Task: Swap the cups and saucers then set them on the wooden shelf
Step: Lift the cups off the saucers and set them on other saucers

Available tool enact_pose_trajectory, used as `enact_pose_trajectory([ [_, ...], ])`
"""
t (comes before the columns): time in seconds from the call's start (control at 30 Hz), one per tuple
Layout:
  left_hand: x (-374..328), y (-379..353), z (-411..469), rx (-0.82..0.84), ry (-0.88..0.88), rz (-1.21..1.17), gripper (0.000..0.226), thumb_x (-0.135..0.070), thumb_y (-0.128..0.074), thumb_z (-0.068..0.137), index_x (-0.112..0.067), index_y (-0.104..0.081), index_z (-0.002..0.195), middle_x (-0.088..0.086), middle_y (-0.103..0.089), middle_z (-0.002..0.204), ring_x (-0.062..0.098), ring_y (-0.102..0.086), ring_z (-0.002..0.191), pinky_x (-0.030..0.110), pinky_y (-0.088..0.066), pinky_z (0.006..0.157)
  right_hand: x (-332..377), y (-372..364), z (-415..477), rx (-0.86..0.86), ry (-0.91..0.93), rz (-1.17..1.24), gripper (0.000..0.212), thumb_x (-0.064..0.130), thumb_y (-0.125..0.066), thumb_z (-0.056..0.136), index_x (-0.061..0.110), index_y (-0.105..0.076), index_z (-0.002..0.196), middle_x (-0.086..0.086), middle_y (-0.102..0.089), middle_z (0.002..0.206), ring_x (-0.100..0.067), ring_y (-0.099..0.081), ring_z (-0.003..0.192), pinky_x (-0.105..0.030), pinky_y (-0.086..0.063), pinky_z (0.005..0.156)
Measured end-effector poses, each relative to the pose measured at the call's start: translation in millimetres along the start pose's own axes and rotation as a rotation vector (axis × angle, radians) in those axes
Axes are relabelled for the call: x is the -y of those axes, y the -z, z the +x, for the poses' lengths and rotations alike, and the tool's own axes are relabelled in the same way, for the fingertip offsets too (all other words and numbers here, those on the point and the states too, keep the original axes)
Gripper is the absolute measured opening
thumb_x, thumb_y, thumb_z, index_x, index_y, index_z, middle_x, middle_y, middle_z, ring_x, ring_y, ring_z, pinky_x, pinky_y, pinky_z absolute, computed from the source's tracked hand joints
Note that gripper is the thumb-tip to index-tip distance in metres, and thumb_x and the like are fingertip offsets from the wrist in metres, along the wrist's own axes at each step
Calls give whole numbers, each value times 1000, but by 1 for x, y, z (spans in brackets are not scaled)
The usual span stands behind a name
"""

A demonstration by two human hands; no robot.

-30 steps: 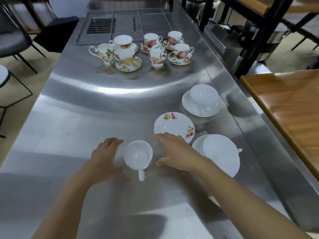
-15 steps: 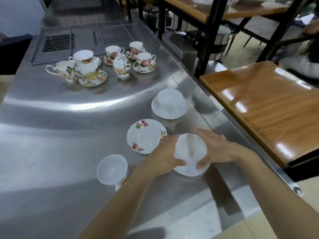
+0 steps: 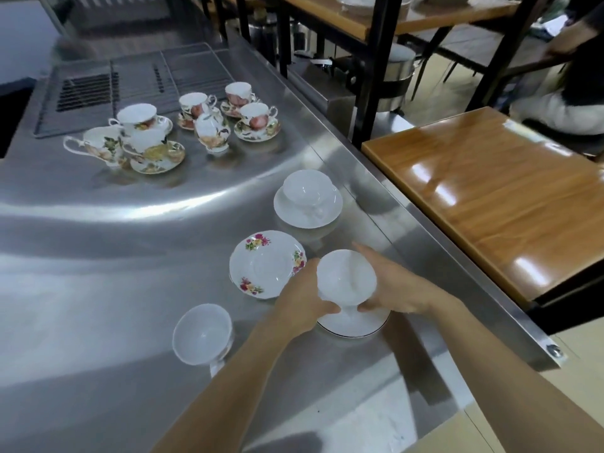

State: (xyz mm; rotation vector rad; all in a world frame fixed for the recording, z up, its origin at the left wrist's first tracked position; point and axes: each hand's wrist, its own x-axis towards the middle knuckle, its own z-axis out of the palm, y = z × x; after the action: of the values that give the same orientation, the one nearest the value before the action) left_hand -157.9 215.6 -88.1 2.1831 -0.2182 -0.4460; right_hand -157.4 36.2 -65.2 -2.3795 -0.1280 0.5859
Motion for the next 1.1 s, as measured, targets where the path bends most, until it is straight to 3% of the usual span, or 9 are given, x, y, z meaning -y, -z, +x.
enact_pose_trajectory([
  [0.1, -1, 18, 0, -88, -22, -99, 69, -10, -80, 70, -21, -46, 129, -9, -56, 114, 18, -54, 110, 30, -46, 94, 19, 7, 2, -39, 102, 53, 86, 8, -81, 68, 39, -32, 131, 25, -44, 126, 0, -43, 121, -5, -32, 94],
  [0.17, -2, 37, -1, -115, -35, -120, 70, -11, -82, 68, -21, -48, 129, -9, -57, 112, 16, -55, 107, 30, -46, 93, 35, 13, 8, -48, 151, 75, 82, 3, -81, 68, 36, -36, 128, 31, -42, 110, 3, -45, 107, 6, -30, 78],
  [0.27, 2, 71, -1, -139, -24, -157, 73, -7, -83, 65, -17, -49, 129, -7, -58, 109, 15, -56, 105, 26, -44, 90, 61, 13, 27, -21, 196, 60, 85, 7, -82, 67, 22, -34, 135, 16, -42, 116, -7, -42, 113, -2, -37, 77],
  [0.4, 17, 112, -1, -178, 18, -285, 68, 8, -78, 66, -16, -48, 123, -1, -55, 113, 18, -51, 106, 34, -45, 95, 102, 2, 58, -6, 223, 59, 82, 5, -81, 68, 14, -34, 134, 6, -40, 116, -15, -44, 112, -16, -44, 74],
  [0.53, 44, 141, -4, -271, 60, -495, 60, 6, -82, 56, -20, -56, 103, -5, -64, 102, 18, -58, 100, 21, -52, 76, 130, -14, 90, -24, 289, 57, 77, 14, -86, 63, 17, -40, 126, 7, -46, 112, -12, -44, 104, -21, -36, 80],
  [0.67, 65, 157, -5, -218, 61, -660, 63, 12, -76, 64, -8, -57, 121, 2, -65, 113, 21, -63, 104, 24, -56, 78, 142, -24, 109, 9, 265, 88, 83, 26, -86, 63, 19, -37, 129, 8, -43, 113, -11, -43, 103, -23, -35, 82],
  [0.83, 74, 162, 2, -93, 56, -815, 54, -2, -69, 74, -15, -58, 126, 11, -62, 125, 27, -62, 113, 43, -51, 97, 143, -32, 127, 16, 158, 211, 78, 39, -87, 56, 25, -38, 115, 17, -48, 101, 0, -50, 91, -19, -42, 69],
  [1.0, 74, 151, 20, -20, 87, -816, 31, -10, -63, 86, -14, -63, 117, 5, -70, 113, 19, -65, 106, 28, -52, 91, 121, -30, 127, -15, 128, 164, 78, 37, -88, 57, 28, -35, 114, 10, -49, 110, -9, -51, 101, -25, -44, 82],
  [1.1, 71, 142, 33, -19, 197, -678, 28, -22, -48, 97, -8, -62, 117, 8, -69, 116, 21, -64, 108, 30, -47, 98, 106, -29, 124, -3, 150, 174, 68, 29, -89, 56, 26, -47, 109, 7, -57, 107, -11, -56, 99, -29, -50, 83],
])
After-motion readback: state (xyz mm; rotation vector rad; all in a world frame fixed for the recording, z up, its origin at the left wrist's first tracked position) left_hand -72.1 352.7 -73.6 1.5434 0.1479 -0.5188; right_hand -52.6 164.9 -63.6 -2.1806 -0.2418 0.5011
